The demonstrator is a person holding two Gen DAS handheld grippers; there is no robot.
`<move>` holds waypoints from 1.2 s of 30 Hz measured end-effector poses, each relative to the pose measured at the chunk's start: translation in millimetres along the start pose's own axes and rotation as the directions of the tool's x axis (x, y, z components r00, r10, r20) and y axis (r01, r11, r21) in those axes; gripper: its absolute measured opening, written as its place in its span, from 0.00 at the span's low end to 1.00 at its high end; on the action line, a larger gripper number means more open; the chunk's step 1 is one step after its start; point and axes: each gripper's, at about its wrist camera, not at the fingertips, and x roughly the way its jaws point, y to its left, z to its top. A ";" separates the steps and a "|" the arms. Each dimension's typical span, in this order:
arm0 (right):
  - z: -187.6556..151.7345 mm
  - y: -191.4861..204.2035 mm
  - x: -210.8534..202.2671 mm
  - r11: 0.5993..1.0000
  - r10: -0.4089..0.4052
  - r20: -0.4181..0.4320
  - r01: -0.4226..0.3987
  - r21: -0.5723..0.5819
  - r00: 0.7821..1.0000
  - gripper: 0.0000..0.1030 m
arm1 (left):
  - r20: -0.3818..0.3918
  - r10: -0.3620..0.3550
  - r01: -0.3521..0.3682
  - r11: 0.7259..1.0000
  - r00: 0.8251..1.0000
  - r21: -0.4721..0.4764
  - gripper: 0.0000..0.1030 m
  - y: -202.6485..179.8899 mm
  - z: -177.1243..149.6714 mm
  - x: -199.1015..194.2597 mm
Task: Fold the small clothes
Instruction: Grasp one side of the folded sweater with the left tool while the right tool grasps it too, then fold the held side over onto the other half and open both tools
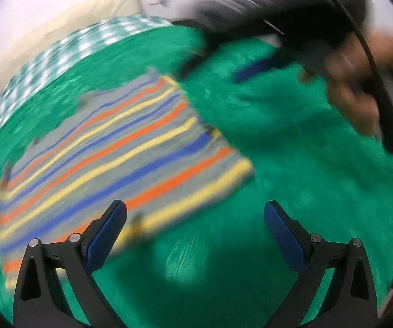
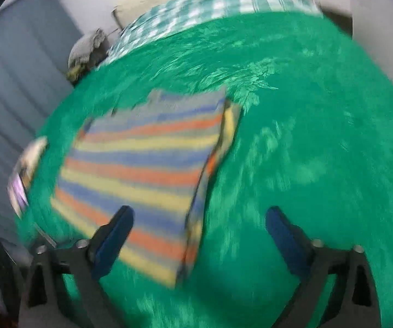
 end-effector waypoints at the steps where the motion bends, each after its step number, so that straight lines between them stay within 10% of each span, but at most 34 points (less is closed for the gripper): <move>1: 17.4 -9.2 12.5 0.999 0.036 -0.024 -0.035 0.042 0.999 0.81 | -0.012 0.001 0.000 1.000 1.000 0.016 0.95 -2.9 2.7 8.6; 6: 65.2 -33.2 68.4 0.980 0.149 -0.095 -0.134 0.150 0.984 0.65 | 0.017 -0.019 0.017 0.995 1.000 0.103 0.68 -16.1 5.8 16.4; 9: 73.4 -34.7 85.6 0.976 0.152 -0.089 -0.135 0.171 0.984 0.32 | 0.025 -0.021 0.019 0.996 0.999 0.084 0.12 -11.2 2.2 12.7; 10: 75.3 -35.4 86.8 0.977 0.139 -0.086 -0.122 0.175 0.987 0.08 | 0.033 -0.025 0.023 0.998 0.999 0.062 0.11 -7.5 2.0 10.5; 14: 87.0 -6.7 67.4 0.987 0.128 -0.039 -0.123 0.107 0.991 0.08 | 0.121 -0.083 0.097 0.988 0.989 -0.121 0.09 30.9 -7.3 -27.2; 20: 111.3 97.4 63.5 0.978 0.203 -0.025 -0.204 -0.035 0.979 0.08 | 0.234 -0.016 0.123 0.886 0.972 -0.446 0.09 132.1 -57.5 -109.4; 30: 109.9 280.9 194.7 0.945 0.242 -0.161 -0.270 -0.183 0.957 0.08 | 0.094 0.109 -0.001 0.658 0.990 -0.753 0.09 264.0 -171.5 -133.3; 36: 90.1 305.2 256.2 0.938 0.287 -0.214 -0.319 -0.132 0.934 0.26 | -0.002 0.089 -0.055 0.600 0.996 -0.798 0.27 270.6 -203.6 -115.5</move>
